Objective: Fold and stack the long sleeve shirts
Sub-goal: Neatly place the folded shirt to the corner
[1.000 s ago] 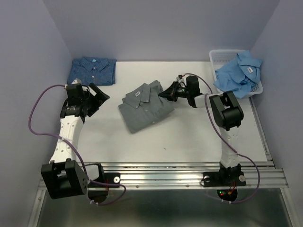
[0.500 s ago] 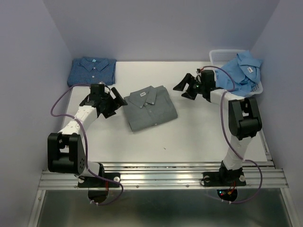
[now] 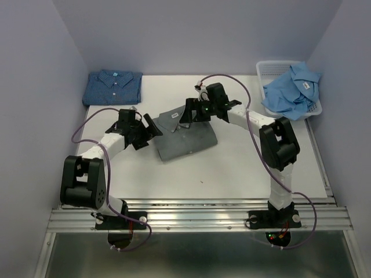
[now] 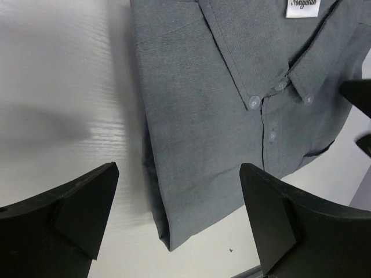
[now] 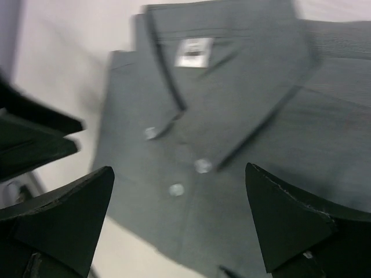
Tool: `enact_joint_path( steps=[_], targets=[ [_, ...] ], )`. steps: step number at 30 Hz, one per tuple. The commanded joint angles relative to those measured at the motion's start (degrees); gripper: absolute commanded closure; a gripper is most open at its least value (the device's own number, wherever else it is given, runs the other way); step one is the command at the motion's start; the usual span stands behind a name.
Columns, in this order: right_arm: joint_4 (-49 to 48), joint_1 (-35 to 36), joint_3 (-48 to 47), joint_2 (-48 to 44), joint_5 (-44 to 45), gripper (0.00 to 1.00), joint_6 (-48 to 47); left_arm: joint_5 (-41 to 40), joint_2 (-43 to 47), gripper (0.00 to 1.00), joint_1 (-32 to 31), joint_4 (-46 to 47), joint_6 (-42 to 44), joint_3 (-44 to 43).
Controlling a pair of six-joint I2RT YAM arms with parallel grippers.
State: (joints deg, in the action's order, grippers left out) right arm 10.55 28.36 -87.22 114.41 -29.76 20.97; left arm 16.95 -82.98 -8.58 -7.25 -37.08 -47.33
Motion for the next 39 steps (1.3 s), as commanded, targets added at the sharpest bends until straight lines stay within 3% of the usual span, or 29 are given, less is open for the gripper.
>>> enact_joint_path(
  steps=[1, 2, 5, 16, 21, 24, 26, 27, 30, 31, 32, 33, 37, 39],
  targets=[
    [3.34, -1.99, -4.63, 5.38, 12.41, 0.00, -0.94, 0.89, -2.97, 0.01, -1.53, 4.08, 0.08, -0.30],
    [3.78, -1.99, -4.80, 5.99, 17.06, 0.00, -0.24, 0.63, -3.59, 0.01, -1.79, 4.34, -0.01, -0.57],
    [3.78, -3.84, -3.49, 8.28, 19.56, 0.00, 2.66, 0.28, -6.13, 0.01, -2.67, 5.05, 0.08, -1.88],
    [4.48, -4.72, -1.11, 11.54, 19.30, 0.00, 4.34, 1.68, -15.89, 0.01, -4.52, 10.67, 1.05, -6.46],
    [4.48, -5.24, -1.37, 11.89, 18.07, 0.00, 4.78, 4.32, -20.11, 0.08, -5.92, 12.95, 1.13, -8.56],
    [4.48, -5.24, -1.46, 12.33, 17.54, 0.00, 5.04, 4.93, -21.78, 0.23, -7.50, 14.19, 1.22, -10.67],
    [4.40, -5.24, -1.20, 12.15, 17.63, 0.00, 5.31, 4.50, -22.84, 0.45, -8.20, 14.45, 1.40, -12.69],
    [4.40, -5.24, -1.11, 12.07, 17.63, 0.00, 5.31, 3.71, -23.36, 0.62, -8.56, 14.80, 1.31, -13.74],
    [4.31, -5.24, -0.67, 11.54, 17.54, 0.00, 4.87, 3.88, -24.07, 0.79, -8.56, 15.07, 1.92, -16.29],
    [4.31, -5.24, -0.67, 11.36, 17.45, 0.00, 4.87, 3.79, -24.07, 0.91, -8.65, 14.89, 2.71, -17.00],
    [4.31, -5.24, -0.67, 10.84, 17.11, 0.00, 4.69, 3.71, -23.90, 0.92, -8.73, 14.72, 3.32, -17.79],
    [4.31, -5.24, -0.58, 10.57, 16.93, 0.00, 4.08, 3.44, -23.81, 1.00, -8.65, 14.54, 4.03, -18.49],
    [4.31, -5.24, 0.03, 6.28, 16.13, 0.00, 0.92, -3.56, -22.84, 1.00, -8.74, 8.40, 10.87, -24.63],
    [3.70, -5.24, 1.08, 3.12, 17.62, 0.00, -0.31, -6.04, -22.58, 1.00, -8.65, 4.46, 19.01, -26.92]
  ],
)
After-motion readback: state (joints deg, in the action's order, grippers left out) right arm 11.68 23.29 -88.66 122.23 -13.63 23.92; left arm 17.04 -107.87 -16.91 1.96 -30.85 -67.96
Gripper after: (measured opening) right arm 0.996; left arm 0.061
